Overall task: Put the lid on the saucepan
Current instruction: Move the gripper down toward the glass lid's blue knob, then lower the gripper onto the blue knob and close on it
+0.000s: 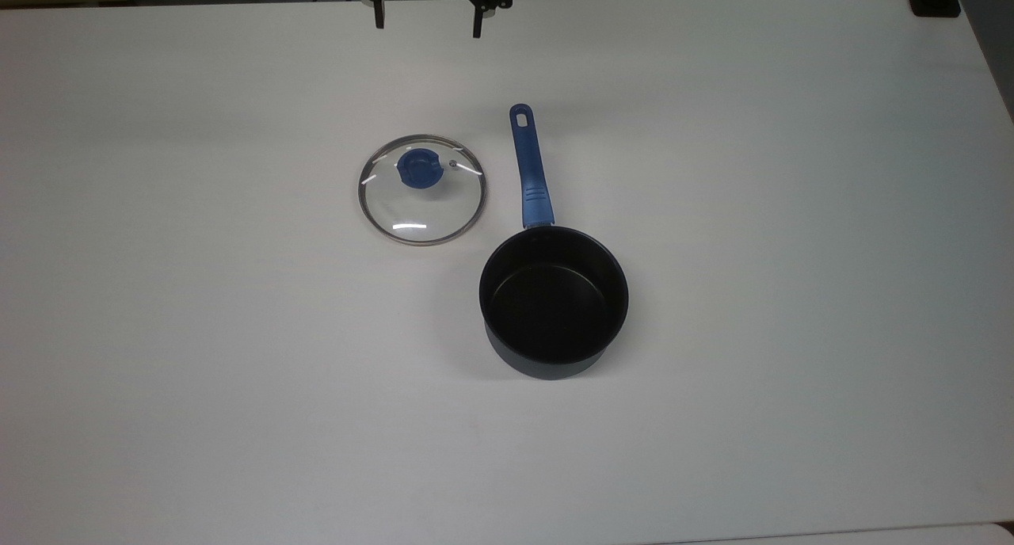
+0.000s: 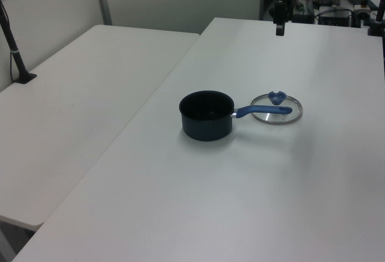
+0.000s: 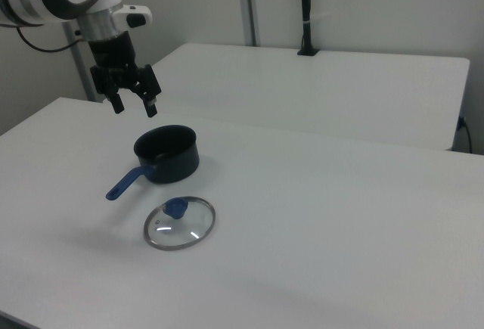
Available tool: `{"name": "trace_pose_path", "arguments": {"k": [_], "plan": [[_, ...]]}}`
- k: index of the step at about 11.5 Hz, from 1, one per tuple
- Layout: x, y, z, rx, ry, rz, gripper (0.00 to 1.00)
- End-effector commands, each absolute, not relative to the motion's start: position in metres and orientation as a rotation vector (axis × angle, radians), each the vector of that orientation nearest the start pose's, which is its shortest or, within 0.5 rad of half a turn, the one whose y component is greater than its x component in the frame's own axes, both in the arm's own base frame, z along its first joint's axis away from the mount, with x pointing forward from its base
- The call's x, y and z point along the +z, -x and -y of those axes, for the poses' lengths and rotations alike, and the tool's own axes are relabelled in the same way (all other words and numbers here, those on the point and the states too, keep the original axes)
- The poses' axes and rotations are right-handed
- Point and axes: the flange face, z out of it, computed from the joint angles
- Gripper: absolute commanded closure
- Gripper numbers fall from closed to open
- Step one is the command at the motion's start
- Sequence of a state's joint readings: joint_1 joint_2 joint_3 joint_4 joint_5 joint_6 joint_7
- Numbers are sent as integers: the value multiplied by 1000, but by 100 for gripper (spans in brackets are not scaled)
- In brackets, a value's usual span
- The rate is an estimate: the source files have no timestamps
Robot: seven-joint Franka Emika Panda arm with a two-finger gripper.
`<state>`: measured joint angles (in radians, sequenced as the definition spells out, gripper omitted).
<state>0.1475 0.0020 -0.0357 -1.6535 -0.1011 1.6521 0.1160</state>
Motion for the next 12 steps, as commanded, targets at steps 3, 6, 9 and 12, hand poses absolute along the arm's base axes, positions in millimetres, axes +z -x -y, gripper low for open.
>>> {"name": "trace_pose_path", "arguments": {"k": [3,6,9,12], "plan": [[585,-558,-30,37,3241,100,0],[545,-571,0,141,3211,367,0],[469,-570,12,281,3151,580,0],[402,-568,1,231,3141,670,0]]}}
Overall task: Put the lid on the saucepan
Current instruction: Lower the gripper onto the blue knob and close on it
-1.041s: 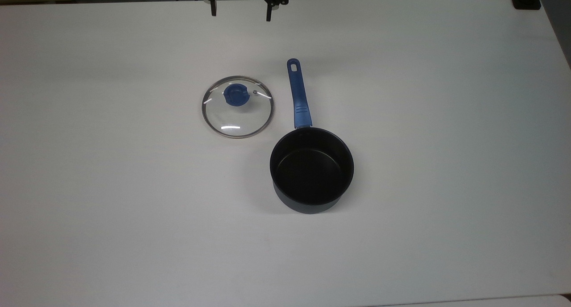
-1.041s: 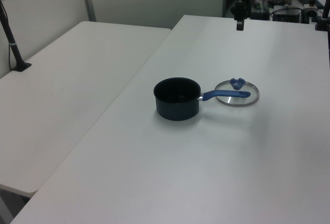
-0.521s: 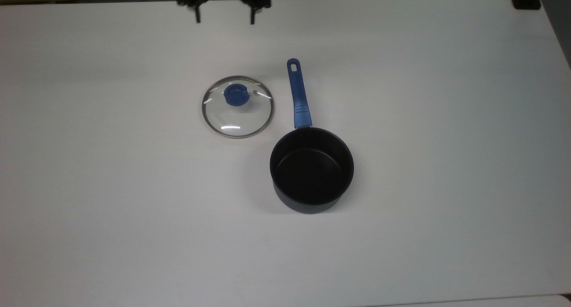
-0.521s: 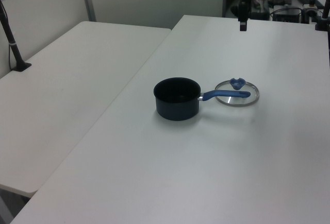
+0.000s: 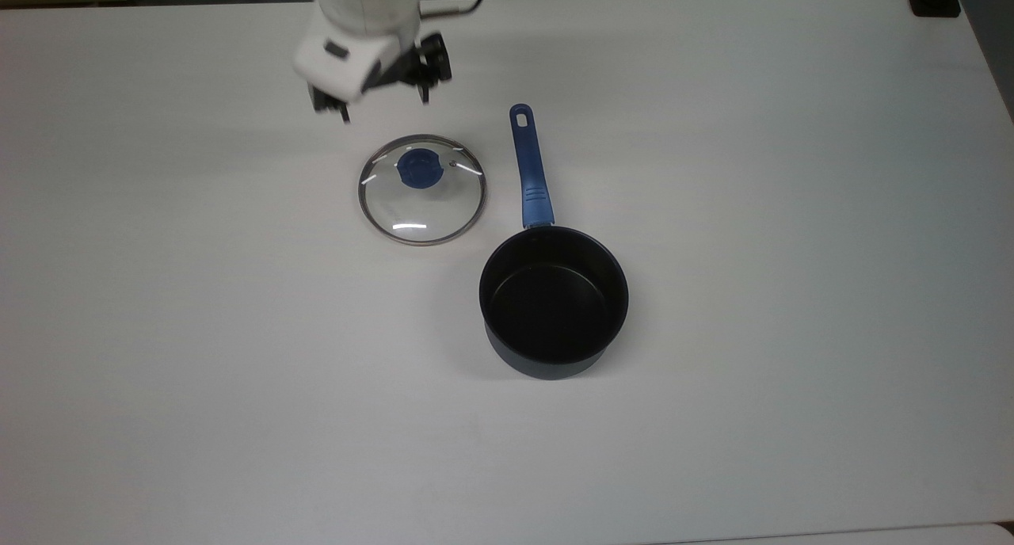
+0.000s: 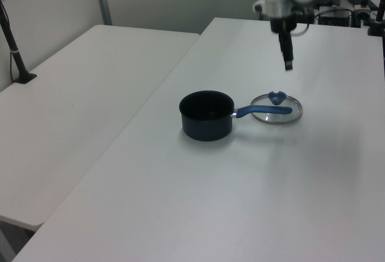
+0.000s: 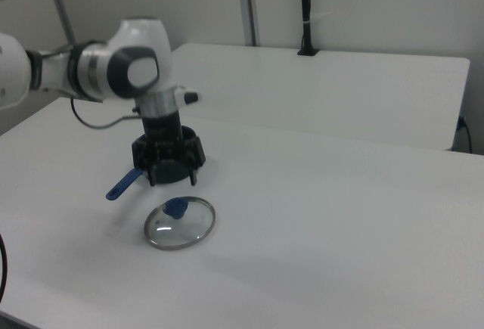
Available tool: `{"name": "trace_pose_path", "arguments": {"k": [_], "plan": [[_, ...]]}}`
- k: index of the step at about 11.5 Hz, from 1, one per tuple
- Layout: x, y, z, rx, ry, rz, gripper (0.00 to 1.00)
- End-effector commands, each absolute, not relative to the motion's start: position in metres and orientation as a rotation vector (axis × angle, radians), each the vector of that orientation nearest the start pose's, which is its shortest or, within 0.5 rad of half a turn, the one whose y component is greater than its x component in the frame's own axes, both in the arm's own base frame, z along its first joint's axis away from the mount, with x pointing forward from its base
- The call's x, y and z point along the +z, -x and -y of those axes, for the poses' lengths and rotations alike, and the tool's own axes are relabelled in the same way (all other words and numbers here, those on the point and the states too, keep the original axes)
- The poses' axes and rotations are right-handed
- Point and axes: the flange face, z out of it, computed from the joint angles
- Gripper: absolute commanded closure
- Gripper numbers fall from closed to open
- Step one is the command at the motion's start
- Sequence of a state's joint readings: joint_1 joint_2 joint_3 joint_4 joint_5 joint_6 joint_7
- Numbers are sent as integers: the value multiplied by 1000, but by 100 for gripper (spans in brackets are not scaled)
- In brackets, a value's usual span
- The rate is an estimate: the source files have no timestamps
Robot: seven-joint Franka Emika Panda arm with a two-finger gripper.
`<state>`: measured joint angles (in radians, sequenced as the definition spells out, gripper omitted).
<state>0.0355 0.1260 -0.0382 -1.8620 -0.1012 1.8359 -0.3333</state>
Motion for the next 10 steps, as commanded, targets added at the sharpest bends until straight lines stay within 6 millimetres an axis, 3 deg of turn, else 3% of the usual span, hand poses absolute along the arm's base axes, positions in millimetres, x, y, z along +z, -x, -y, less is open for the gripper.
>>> {"name": "trace_pose_path", "arguments": {"k": [1,4,6,8,10], "plan": [[380,-572,0,257,3135,678,0],[345,-582,-9,258,3124,713,3],[338,-585,-13,238,3125,724,9],[335,-586,-15,232,3123,727,24],[334,-587,-15,218,3122,719,34]]}}
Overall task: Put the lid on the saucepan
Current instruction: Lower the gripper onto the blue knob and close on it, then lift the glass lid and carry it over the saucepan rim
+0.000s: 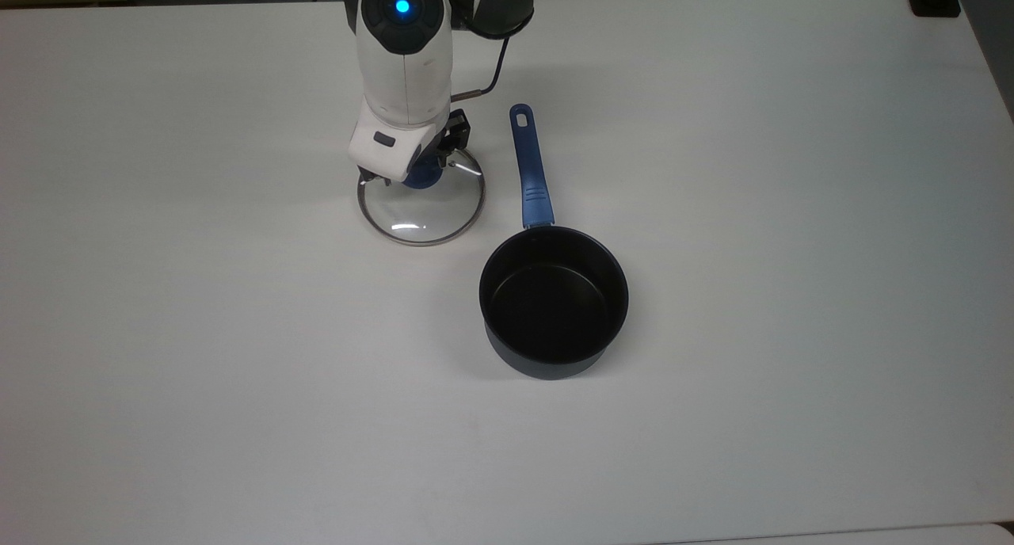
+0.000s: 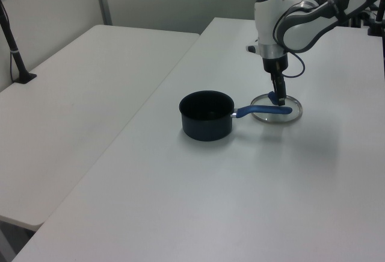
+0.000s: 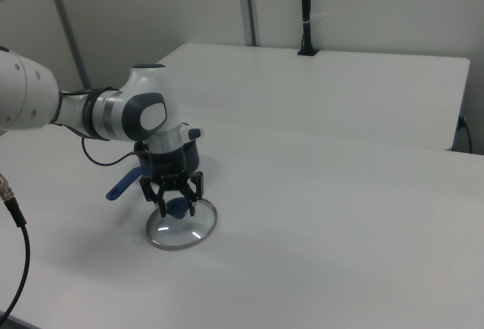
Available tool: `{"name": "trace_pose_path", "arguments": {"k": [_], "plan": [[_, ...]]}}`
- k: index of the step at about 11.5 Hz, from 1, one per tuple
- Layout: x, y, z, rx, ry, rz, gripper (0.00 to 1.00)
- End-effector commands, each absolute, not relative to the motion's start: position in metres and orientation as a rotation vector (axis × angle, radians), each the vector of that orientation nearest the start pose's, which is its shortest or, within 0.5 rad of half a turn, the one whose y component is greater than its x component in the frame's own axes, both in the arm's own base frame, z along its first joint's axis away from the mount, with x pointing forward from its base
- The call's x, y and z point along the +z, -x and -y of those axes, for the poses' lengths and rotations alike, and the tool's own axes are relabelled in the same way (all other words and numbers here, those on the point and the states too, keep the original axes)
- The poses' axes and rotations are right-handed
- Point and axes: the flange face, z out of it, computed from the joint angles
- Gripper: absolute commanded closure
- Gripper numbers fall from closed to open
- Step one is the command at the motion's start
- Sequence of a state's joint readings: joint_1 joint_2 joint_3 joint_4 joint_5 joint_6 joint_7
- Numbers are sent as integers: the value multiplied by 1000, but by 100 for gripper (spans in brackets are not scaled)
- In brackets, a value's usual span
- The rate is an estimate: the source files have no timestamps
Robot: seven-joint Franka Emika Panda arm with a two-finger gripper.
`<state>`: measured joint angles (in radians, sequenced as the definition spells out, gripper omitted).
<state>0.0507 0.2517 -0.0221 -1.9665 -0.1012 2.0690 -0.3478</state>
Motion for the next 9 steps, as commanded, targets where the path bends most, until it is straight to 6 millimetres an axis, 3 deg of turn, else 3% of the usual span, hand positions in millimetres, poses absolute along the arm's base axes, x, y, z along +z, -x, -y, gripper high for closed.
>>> {"name": "trace_pose_path", "arguments": {"k": [1,3,4,7,9], "plan": [[335,-588,-16,213,3121,720,39],[340,-590,-16,190,3124,713,52],[351,-590,-10,175,3132,702,52],[436,-621,6,70,3168,633,53],[467,-646,-1,-57,3149,584,52]]}}
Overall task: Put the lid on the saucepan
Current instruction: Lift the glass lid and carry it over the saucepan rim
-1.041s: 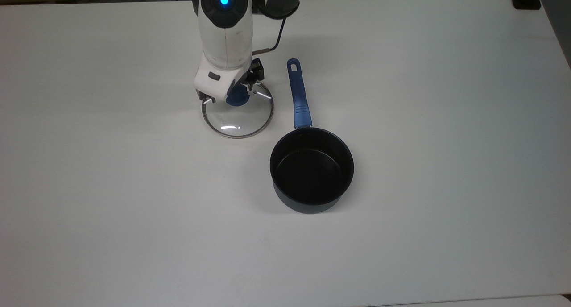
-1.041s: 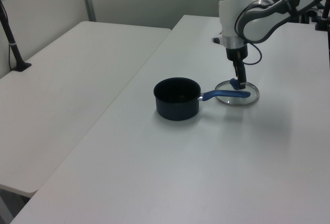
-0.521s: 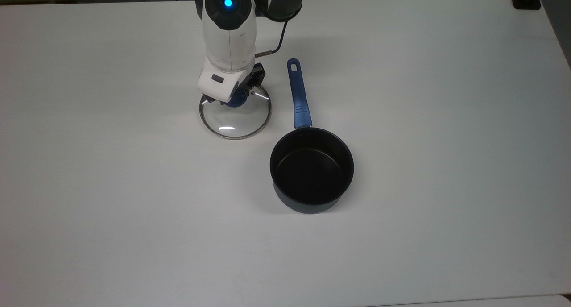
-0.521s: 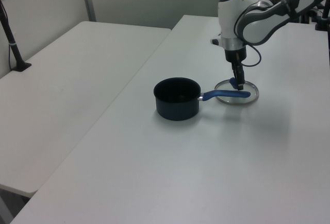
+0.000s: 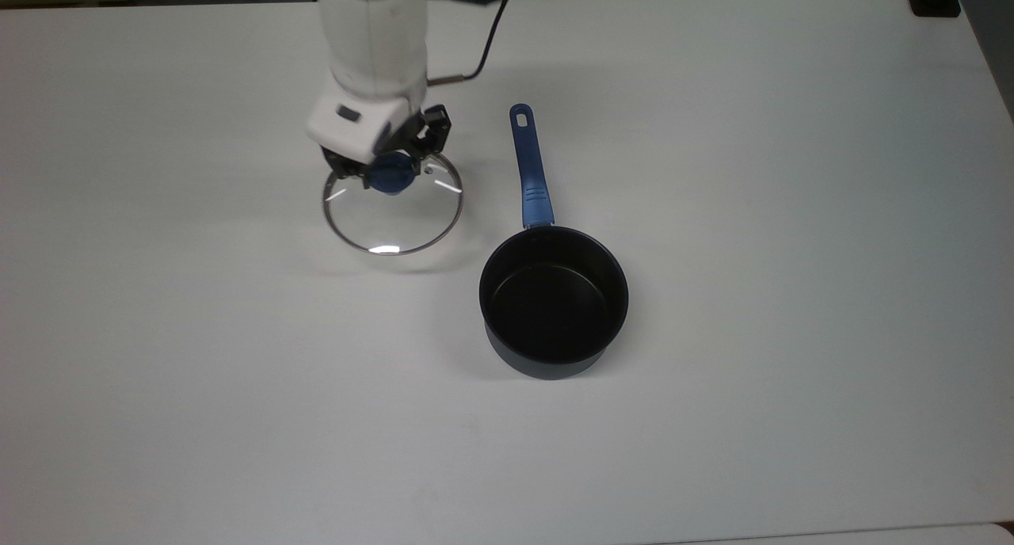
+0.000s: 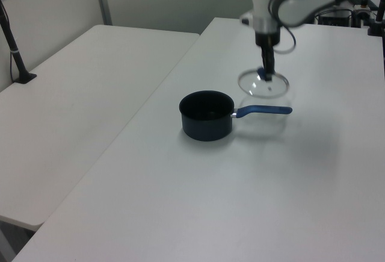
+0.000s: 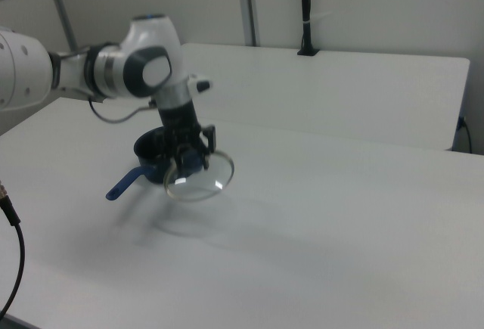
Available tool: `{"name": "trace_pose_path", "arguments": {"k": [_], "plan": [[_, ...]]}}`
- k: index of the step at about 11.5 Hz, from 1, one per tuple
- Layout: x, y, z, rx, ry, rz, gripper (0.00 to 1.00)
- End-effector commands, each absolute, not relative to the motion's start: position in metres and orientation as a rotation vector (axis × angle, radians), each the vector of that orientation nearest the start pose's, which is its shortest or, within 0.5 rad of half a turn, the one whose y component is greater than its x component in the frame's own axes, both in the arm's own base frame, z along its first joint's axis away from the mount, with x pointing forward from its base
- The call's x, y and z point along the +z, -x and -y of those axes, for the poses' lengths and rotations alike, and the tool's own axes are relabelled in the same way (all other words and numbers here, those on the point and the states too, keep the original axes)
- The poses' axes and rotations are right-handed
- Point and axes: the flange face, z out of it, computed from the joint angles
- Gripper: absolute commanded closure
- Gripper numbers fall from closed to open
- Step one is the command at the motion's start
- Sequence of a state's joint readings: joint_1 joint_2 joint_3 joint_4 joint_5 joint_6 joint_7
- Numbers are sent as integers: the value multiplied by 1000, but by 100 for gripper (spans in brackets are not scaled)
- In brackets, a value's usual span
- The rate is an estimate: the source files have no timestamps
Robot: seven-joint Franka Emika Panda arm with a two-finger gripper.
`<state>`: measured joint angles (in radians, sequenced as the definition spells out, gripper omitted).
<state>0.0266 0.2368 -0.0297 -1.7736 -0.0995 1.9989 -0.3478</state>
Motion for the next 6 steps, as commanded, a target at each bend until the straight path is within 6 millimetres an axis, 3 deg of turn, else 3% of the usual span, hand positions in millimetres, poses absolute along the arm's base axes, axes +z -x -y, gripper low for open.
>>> {"name": "trace_pose_path", "arguments": {"k": [1,2,3,4,6], "plan": [[484,-657,-8,-135,3120,548,52],[493,-662,-20,-181,3104,501,52],[494,-666,-45,-203,3103,485,52],[492,-673,-74,-231,3098,484,52],[485,-684,-112,-317,3091,430,52]]}}
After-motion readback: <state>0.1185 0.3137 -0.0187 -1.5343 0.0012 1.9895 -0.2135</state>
